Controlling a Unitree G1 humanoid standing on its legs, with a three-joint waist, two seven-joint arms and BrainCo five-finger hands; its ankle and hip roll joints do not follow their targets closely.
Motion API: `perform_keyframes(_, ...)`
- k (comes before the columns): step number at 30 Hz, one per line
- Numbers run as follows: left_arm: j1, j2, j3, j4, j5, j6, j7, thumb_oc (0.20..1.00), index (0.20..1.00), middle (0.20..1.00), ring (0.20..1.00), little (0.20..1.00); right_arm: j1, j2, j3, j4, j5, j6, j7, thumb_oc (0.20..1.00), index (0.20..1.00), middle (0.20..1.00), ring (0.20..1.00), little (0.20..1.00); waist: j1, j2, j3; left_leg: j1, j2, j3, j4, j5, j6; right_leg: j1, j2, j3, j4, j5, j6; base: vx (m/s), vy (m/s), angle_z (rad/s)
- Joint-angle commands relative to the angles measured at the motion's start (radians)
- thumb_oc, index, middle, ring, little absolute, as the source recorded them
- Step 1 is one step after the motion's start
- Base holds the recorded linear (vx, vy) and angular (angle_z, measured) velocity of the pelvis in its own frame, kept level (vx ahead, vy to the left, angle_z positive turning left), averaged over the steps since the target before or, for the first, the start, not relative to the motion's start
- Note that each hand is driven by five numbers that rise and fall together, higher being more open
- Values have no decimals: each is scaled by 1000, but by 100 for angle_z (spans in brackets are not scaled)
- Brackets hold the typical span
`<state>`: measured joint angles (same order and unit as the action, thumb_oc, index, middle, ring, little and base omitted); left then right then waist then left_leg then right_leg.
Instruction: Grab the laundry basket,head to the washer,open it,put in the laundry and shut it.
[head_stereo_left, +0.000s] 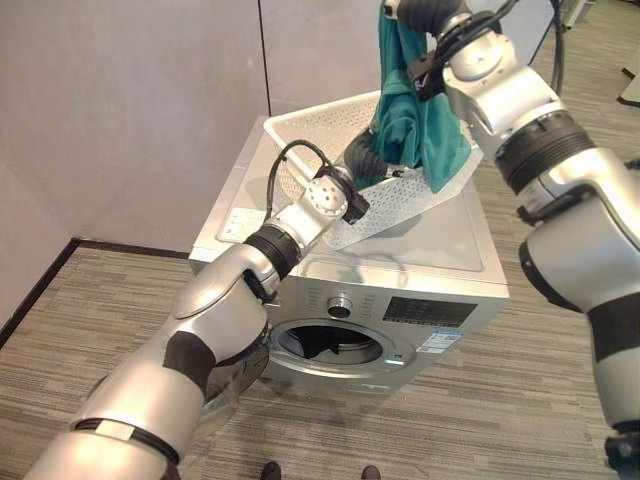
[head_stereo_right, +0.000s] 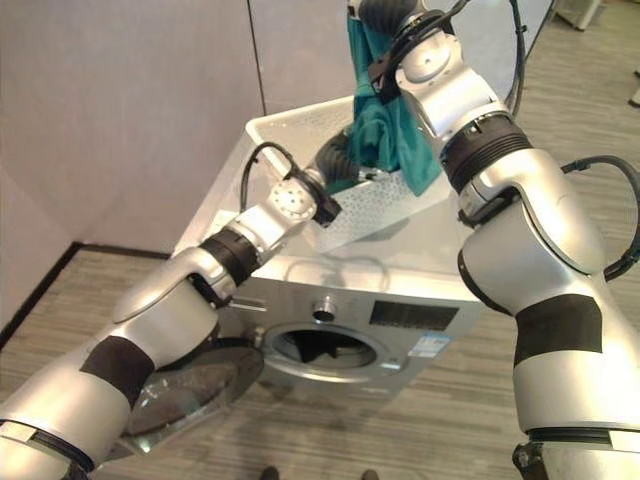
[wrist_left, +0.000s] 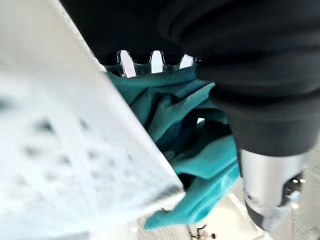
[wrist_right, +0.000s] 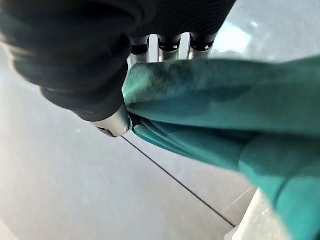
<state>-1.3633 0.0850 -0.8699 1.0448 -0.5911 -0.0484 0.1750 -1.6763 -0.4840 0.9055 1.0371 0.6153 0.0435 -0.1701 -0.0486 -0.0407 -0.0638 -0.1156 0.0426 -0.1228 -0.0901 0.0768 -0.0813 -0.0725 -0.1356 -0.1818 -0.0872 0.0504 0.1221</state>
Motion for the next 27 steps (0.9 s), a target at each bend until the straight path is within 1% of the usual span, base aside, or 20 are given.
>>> perform_keyframes(1,-89,-53,28,142,-64,-33,13,1000,1000,1000,1000,1000,-204,-1,2,39,42,-108,-36,200,200,200,200,200,-13,-32,-15,21,5,-8,3,-84,12,19,-11,12,0,-23,31,2,-5,-5)
perform_keyframes(7,-164,-6,49,155,-75,-40,34,1000,1000,1000,1000,1000,-190,-32,19,25,22,-104,-30,200,200,200,200,200,-15,-27,-16,31,10,8,3,-86,13,17,-8,29,0,-22,33,-1,-6,-7)
perform_keyframes(15,-200,42,62,124,-115,-56,40,1000,1000,1000,1000,1000,-196,-55,9,-4,20,-106,-34,200,200,200,200,200,-13,-20,-18,34,13,12,3,-87,11,17,-5,33,0,-24,32,2,-10,-6)
perform_keyframes(16,-198,51,68,120,-122,-59,43,956,956,956,956,956,-193,-60,4,-15,22,-108,-38,200,200,200,200,200,-12,-19,-18,34,13,13,3,-87,10,17,-6,31,0,-25,33,0,0,0)
perform_keyframes(17,-201,57,76,117,-138,-62,46,504,504,504,504,504,-191,-62,3,-24,21,-108,-39,200,200,200,200,200,-12,-17,-18,34,14,13,3,-86,9,17,-6,31,0,-25,33,0,0,0)
perform_keyframes(18,-204,61,83,116,-152,-66,50,200,200,200,200,200,-189,-62,2,-33,23,-110,-39,200,200,200,200,200,-13,-15,-17,33,14,14,3,-86,9,16,-5,32,0,-26,32,0,0,0)
perform_keyframes(21,-211,81,97,112,-182,-74,53,200,200,200,200,200,-185,-63,0,-47,27,-114,-42,200,200,200,200,200,-15,-11,-15,31,14,16,3,-84,7,14,-5,32,0,-26,32,0,0,0)
perform_keyframes(22,-220,99,105,111,-197,-78,52,200,200,200,200,200,-182,-64,-1,-52,28,-116,-43,200,200,200,200,200,-17,-7,-13,29,14,19,3,-82,7,10,-5,36,0,-25,33,0,0,0)
perform_keyframes(27,-237,141,132,130,-202,-92,66,200,200,200,200,200,-153,-50,-13,-56,34,-126,-40,200,200,200,200,200,-22,3,-6,29,16,33,3,-80,5,4,-3,50,0,-22,33,-2,-5,-2)
